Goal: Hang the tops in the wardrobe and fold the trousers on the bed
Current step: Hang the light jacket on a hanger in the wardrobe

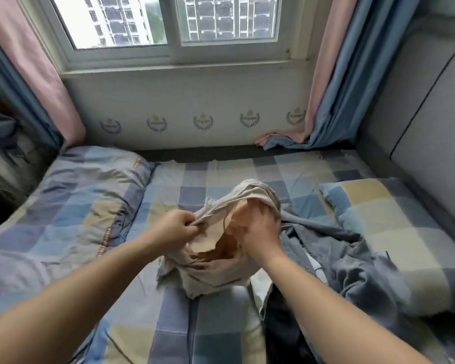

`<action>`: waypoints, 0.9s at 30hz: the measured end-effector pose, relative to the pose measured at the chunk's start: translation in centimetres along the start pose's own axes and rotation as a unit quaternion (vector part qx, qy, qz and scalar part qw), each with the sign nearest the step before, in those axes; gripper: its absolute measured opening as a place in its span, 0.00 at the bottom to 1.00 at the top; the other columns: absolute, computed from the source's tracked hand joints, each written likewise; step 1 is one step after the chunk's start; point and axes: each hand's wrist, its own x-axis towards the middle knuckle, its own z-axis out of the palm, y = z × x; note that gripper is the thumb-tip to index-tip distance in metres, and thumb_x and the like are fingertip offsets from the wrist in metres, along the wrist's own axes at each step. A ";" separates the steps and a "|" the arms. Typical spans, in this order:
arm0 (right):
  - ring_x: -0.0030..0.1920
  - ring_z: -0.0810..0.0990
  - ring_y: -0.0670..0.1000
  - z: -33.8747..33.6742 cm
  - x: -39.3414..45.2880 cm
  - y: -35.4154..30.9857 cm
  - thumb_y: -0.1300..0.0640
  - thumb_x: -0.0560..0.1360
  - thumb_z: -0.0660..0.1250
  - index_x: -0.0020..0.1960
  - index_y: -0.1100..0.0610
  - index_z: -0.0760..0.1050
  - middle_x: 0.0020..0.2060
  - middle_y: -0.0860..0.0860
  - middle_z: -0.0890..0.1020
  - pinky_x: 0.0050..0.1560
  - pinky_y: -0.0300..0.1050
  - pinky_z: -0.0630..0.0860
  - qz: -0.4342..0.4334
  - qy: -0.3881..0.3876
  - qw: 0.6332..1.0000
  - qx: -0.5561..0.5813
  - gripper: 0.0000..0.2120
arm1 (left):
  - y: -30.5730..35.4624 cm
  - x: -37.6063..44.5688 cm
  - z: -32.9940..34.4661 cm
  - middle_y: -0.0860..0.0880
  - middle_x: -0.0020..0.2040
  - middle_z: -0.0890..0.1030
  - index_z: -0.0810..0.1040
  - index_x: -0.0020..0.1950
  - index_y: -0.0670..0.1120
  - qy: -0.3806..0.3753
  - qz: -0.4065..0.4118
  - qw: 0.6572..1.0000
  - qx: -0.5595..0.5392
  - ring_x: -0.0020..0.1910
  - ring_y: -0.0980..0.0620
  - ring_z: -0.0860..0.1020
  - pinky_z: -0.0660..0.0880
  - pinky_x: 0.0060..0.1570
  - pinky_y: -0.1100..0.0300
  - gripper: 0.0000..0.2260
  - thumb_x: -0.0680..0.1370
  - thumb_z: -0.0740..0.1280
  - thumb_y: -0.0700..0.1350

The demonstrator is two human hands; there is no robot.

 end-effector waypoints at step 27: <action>0.43 0.71 0.39 -37.3 -9.9 -15.1 0.61 0.76 0.62 0.48 0.50 0.78 0.36 0.35 0.74 0.73 0.63 0.47 -0.183 -0.055 0.967 -0.165 0.09 | 26.6 -13.9 -17.5 0.45 0.36 0.78 0.76 0.43 0.42 0.061 0.173 0.788 -0.588 0.31 0.53 0.79 0.78 0.31 0.60 0.09 0.81 0.59 0.36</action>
